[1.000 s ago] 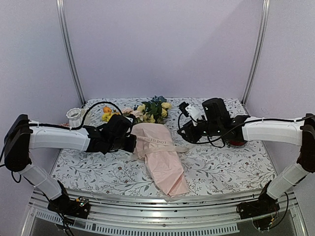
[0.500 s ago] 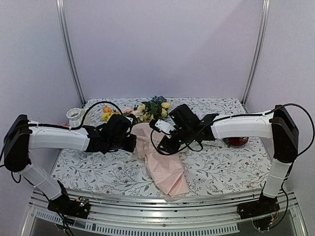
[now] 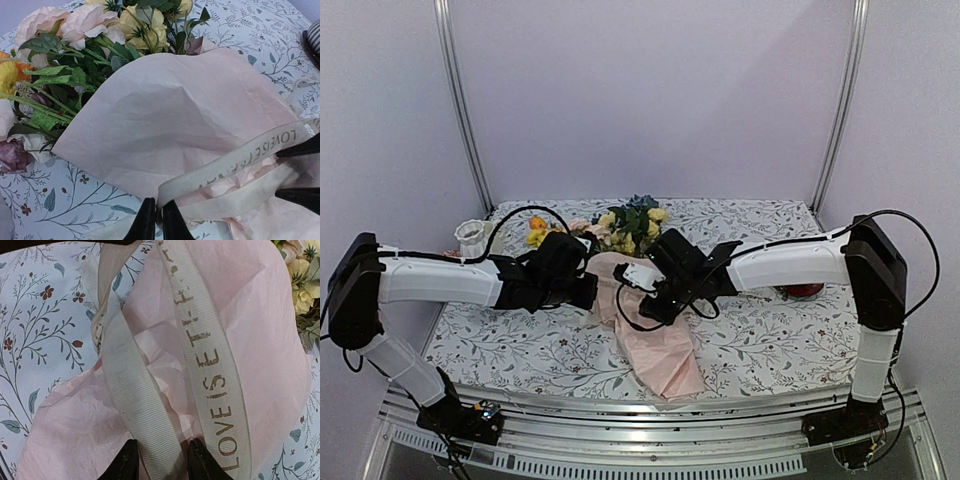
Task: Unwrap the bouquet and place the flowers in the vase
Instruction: Untie the half-tied ribbon from the folded wrapping paper.
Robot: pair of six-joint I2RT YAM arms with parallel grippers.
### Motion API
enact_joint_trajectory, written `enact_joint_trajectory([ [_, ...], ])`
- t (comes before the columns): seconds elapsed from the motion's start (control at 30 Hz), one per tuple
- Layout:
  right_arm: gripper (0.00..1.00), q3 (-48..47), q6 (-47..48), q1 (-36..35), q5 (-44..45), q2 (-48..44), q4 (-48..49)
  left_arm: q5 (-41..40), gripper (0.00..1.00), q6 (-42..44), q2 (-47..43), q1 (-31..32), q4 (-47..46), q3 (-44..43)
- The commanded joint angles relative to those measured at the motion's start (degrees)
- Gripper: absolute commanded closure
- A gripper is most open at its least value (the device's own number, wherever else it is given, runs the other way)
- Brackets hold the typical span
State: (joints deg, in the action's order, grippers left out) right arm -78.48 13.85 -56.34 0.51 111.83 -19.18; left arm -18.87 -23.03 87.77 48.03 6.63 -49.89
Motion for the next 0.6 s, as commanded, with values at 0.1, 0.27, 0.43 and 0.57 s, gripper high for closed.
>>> enact_joint_trajectory([
  [0.1, 0.82, 0.75, 1.31, -1.69, 6.25, -0.89, 0.82, -0.09, 0.91, 0.38, 0.74, -0.36, -0.57, -1.18],
  [0.27, 0.96, 5.16, -0.52, -1.66, 7.68, -7.58, 6.49, -0.19, 0.92, 0.25, 0.57, -0.35, -0.27, -1.01],
  [0.43, 0.96, 9.93, -2.98, -0.71, 10.93, -14.46, 11.75, -0.37, 0.92, -0.21, -0.08, -0.35, -0.03, -0.51],
  [0.57, 0.96, 13.45, -6.63, 3.26, 9.50, -19.70, 13.81, -0.54, 0.92, -0.47, -0.85, -0.30, -0.02, 0.26],
])
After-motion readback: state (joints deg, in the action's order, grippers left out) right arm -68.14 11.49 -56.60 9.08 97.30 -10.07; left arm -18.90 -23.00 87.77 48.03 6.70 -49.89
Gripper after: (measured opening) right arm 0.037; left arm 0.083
